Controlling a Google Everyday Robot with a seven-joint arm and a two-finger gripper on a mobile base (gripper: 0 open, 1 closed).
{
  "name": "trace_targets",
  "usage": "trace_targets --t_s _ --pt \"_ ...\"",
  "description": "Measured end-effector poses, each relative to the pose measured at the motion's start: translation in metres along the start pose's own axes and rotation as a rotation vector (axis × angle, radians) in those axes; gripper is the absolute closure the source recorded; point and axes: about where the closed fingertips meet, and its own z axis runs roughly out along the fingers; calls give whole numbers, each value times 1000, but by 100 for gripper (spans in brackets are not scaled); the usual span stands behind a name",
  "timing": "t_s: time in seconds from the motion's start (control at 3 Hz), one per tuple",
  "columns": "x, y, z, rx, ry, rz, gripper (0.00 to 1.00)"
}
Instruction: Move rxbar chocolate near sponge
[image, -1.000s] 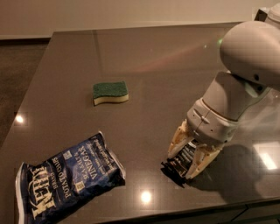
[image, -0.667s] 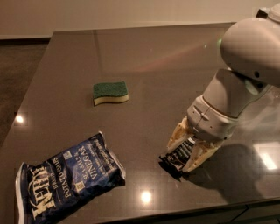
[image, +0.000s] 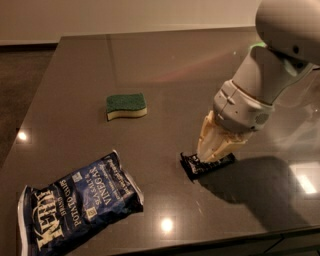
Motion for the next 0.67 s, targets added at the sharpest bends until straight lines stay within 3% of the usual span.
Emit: trace_targets --t_s 0.67 --pt "-35 -52 -31 75 -47 75 100"
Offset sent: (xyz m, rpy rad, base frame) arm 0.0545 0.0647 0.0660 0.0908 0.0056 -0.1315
